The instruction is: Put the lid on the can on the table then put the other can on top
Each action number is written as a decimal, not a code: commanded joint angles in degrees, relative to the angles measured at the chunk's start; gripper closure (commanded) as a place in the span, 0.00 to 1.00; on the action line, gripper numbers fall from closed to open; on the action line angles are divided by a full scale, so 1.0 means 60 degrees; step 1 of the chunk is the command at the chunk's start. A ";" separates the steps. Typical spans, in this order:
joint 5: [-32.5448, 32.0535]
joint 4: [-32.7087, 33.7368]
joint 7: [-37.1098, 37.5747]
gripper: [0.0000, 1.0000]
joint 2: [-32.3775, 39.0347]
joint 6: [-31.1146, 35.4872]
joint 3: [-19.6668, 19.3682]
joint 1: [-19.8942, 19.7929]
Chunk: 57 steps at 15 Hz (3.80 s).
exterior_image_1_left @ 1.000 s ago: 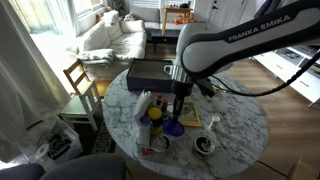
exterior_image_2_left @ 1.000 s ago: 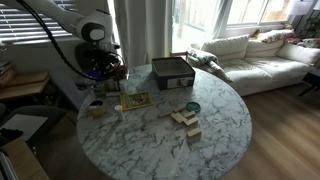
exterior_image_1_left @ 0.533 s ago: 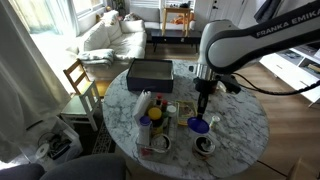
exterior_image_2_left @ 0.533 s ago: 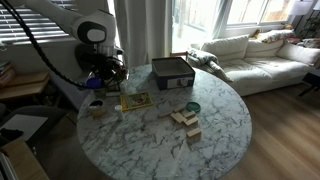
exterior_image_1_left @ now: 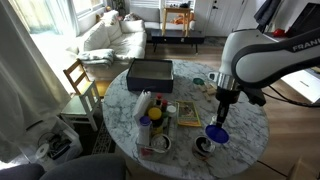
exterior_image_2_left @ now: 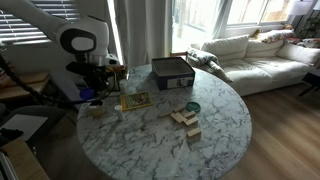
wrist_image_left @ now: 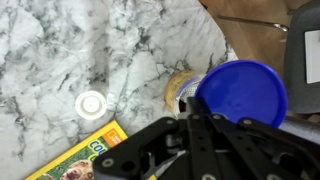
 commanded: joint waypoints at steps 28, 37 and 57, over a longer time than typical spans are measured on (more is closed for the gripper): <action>-0.3304 -0.0706 0.6985 1.00 0.1260 0.2563 0.0048 0.1065; -0.3271 -0.0645 0.7129 1.00 0.1314 0.2547 0.0070 0.1100; -0.3308 -0.0584 0.7256 0.53 0.1320 0.2495 0.0008 0.1146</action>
